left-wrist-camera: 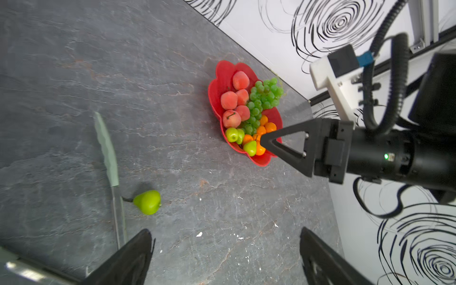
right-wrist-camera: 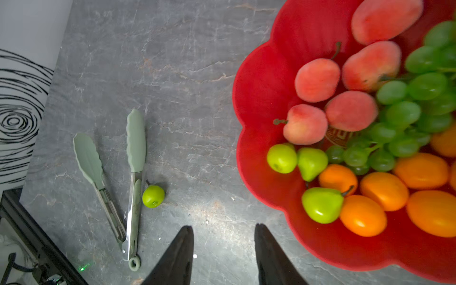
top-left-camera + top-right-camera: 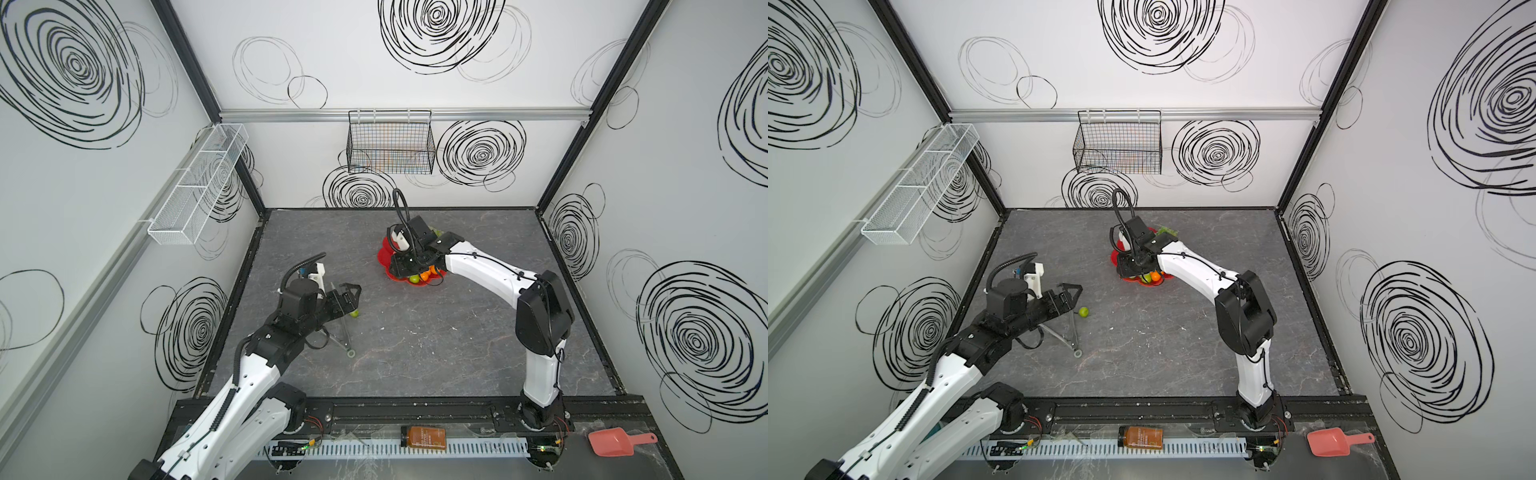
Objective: Arrange fruit in a fruit bowl
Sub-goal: Place the fruit in the fruit bowl, then pick up the fruit from the center of the table.
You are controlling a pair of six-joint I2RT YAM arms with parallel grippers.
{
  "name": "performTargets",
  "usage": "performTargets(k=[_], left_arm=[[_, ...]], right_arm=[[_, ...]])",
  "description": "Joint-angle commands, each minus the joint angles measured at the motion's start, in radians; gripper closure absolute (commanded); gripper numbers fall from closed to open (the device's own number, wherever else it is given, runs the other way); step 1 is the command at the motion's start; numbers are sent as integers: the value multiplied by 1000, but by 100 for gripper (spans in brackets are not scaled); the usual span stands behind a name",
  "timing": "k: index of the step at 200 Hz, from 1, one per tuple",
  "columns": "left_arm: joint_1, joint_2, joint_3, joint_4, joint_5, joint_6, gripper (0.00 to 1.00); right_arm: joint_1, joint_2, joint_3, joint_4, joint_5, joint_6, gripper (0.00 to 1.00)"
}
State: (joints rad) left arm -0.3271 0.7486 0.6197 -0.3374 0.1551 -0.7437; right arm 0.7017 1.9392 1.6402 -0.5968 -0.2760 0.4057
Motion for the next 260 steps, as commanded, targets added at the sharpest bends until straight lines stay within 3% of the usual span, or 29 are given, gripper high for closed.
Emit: performTargets(k=[1, 50, 147, 179, 260], left_arm=[[65, -43, -33, -76, 46, 16, 4], [215, -75, -57, -114, 130, 38, 4], [479, -61, -81, -123, 281, 65, 4], [521, -60, -79, -127, 305, 75, 4], [525, -49, -81, -117, 315, 81, 4]], right_arm=[[39, -8, -17, 11, 31, 13, 55], [111, 60, 6, 39, 20, 25, 54], [214, 293, 227, -17, -4, 22, 51], [235, 350, 297, -44, -10, 15, 51], [260, 426, 362, -92, -6, 4, 50]])
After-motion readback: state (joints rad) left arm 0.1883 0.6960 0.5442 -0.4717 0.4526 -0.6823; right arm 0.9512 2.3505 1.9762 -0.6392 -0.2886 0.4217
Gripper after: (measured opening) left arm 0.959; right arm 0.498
